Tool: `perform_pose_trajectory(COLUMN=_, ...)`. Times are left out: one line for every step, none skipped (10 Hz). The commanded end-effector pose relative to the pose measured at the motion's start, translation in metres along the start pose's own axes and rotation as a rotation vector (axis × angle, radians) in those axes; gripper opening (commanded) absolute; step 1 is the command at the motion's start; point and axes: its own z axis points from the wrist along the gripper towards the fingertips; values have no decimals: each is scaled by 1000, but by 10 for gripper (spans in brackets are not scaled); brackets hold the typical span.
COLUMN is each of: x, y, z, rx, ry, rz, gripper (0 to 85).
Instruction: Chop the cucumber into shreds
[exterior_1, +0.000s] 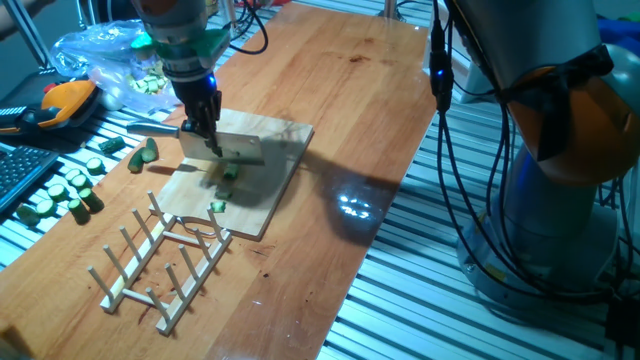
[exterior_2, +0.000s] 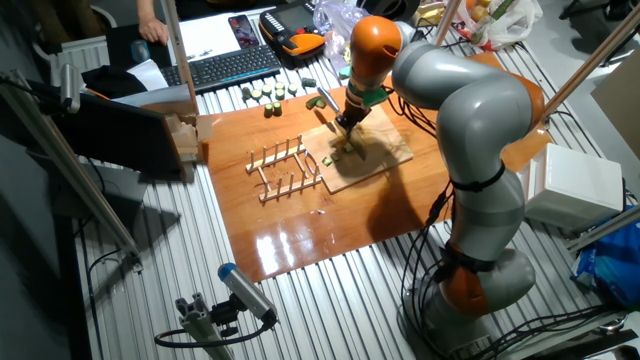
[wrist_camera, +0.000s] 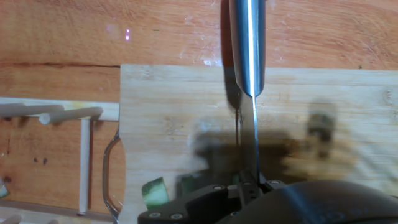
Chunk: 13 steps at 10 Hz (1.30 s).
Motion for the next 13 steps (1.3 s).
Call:
perform_pose_trajectory(x=1, y=1, z=2, rx=1, ry=-3, rz=1, gripper=0)
perform_pose_trajectory(x=1, y=1, z=3, rx=1, ry=-5, rz=1, gripper=0)
perform_pose_trajectory(x=1, y=1, z=4, rx=1, ry=-5, rz=1, gripper=0)
perform_pose_trajectory(x=1, y=1, z=5, rx=-1, ry=-5, rz=1, gripper=0)
perform_pose_trajectory(x=2, y=1, z=6, rx=0, ry=-6, rz=1, gripper=0)
perform_pose_trajectory(x=2, y=1, z=10, rx=-4, ry=-10, rz=-1, gripper=0)
perform_pose_trajectory(x=2, y=0, z=13, rx=-6, ry=-15, rz=-1, gripper=0)
perform_pose_trajectory(x=1, y=0, z=18, rx=-11, ry=-23, rz=-2, gripper=0)
perform_pose_trajectory(x=0, y=-1, z=22, rx=-13, ry=-28, rz=-4, gripper=0)
perform_pose_trajectory(x=0, y=0, z=25, rx=-19, ry=-32, rz=-4, gripper=0)
perform_pose_trajectory(x=-1, y=0, z=30, rx=-22, ry=-37, rz=-4, gripper=0)
perform_pose_trajectory(x=-1, y=1, z=34, rx=-24, ry=-46, rz=-4, gripper=0)
perform_pose_trajectory(x=-1, y=2, z=36, rx=-26, ry=-51, rz=-4, gripper=0)
